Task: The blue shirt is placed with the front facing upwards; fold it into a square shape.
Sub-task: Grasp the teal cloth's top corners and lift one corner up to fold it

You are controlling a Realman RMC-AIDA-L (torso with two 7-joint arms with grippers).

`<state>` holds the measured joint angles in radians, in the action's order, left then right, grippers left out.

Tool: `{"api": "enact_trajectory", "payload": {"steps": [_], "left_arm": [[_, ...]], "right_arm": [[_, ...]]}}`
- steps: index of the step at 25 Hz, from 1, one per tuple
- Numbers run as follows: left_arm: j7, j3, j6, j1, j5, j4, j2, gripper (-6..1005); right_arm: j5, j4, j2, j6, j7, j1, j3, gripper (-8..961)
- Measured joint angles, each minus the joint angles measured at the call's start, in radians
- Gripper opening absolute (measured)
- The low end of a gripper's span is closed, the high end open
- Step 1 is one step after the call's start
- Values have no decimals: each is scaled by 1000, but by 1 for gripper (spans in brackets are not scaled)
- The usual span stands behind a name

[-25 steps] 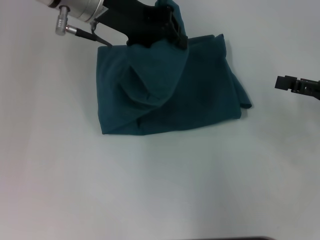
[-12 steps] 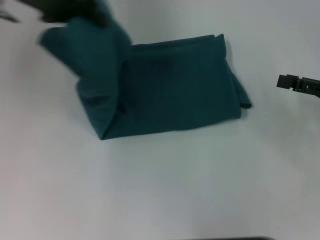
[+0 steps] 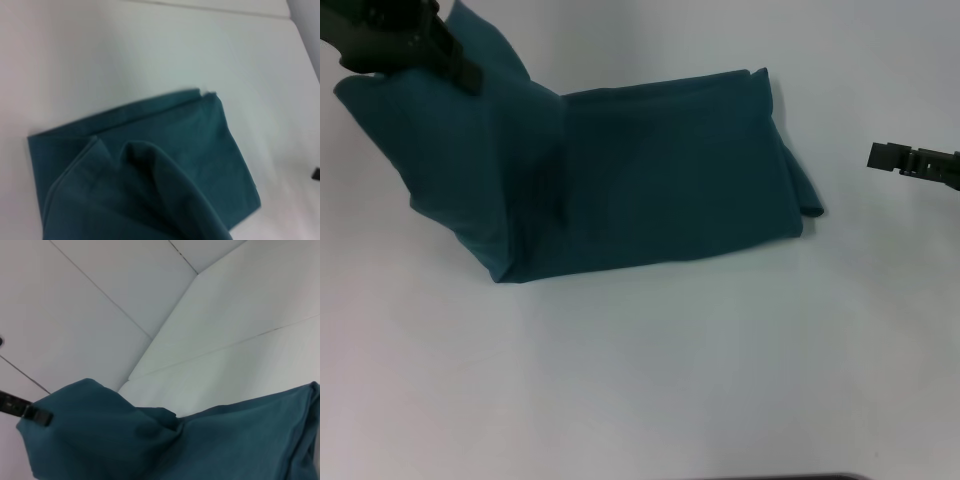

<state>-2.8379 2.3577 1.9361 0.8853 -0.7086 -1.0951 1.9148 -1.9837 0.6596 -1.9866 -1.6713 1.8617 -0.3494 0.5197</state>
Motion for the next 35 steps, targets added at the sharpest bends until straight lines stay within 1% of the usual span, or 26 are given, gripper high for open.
{"api": "enact_trajectory", "payload": {"steps": [4,12,16,19,22,26,28,31,35], "left_arm": [[9,18,18,2,0,0,-10,58],[18,53,6,-35,-6,-1,-18,58],[24,58,-2,-54,-6,5,-16,58],[30,76,-3,-69,-7,3,-15,58],[42,117,1,-73,-9,1,-16,58],[55,161,13,-74,-16,0,-25,58],[59,179,21,-73,-29,0,-32,58],[60,192,28,-75,-56,0,-40,57],[63,206,29,-74,-71,1,-47,57]], "right_arm": [[-2,0,-4,6,-2,-2,0,840],[-11,0,-6,20,-1,-7,3,841],[-33,0,-8,40,2,-9,5,834],[-35,-1,-17,42,-3,-15,6,825],[-38,-1,-39,44,-28,-41,25,815],[-38,-41,-92,86,-74,-129,68,802],[-34,-123,-107,146,-128,-199,90,795],[-34,-303,-106,261,-224,-311,123,786],[-33,-415,-113,362,-248,-422,173,773]]}}
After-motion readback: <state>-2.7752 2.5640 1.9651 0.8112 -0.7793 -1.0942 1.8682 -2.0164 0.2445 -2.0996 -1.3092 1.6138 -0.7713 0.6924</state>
